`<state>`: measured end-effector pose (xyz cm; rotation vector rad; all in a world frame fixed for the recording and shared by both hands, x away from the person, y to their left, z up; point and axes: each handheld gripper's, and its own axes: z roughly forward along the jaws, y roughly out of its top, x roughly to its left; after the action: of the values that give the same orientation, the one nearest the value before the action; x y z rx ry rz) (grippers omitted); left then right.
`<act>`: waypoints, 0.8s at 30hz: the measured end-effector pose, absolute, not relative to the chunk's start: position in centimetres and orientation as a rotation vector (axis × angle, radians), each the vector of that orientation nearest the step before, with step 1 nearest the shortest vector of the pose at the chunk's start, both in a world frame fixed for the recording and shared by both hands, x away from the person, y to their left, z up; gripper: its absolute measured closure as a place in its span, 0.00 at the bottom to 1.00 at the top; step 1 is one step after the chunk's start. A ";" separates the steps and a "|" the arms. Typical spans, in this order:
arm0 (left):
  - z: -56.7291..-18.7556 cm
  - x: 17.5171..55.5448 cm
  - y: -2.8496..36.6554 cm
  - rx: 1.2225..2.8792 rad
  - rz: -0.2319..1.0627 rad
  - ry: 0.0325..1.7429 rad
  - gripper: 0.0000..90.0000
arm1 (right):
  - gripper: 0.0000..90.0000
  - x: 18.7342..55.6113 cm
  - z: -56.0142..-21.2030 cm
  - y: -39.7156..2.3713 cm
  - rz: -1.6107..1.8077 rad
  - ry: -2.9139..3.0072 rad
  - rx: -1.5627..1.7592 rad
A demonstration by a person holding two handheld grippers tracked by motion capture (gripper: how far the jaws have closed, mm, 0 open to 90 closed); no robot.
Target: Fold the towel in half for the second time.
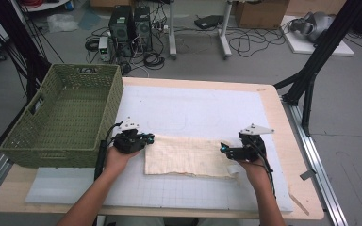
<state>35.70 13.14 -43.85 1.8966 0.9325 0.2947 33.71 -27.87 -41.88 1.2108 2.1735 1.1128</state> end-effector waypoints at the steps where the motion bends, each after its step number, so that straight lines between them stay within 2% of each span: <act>1: -43.9 35.7 13.1 1.897 0.292 0.933 0.92 | 0.18 34.2 -42.0 -27.8 1.101 2.174 1.204; 3: -43.9 35.7 13.1 1.900 0.289 0.933 0.92 | 0.30 35.1 -42.3 -27.6 1.110 2.210 1.218; 7: -44.0 35.8 13.2 1.897 0.283 0.940 0.92 | 0.45 36.3 -43.4 -27.3 1.082 2.294 1.230; 15: -44.1 36.0 13.4 1.880 0.251 0.953 0.91 | 0.55 36.9 -44.4 -27.3 1.079 2.366 1.231; 16: -44.2 35.9 13.4 1.886 0.250 0.955 0.91 | 0.58 36.9 -44.4 -27.3 1.076 2.369 1.224; 21: -44.4 36.0 13.2 1.917 0.270 0.965 0.92 | 0.92 36.6 -44.4 -27.6 1.115 2.419 1.185; 24: -44.2 36.2 13.2 1.894 0.313 0.965 0.92 | 0.95 36.2 -44.1 -27.3 1.066 2.403 1.116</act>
<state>36.15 13.18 -44.23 1.8937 0.9648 0.3134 36.25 -27.31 -44.06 1.1162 2.4033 1.0664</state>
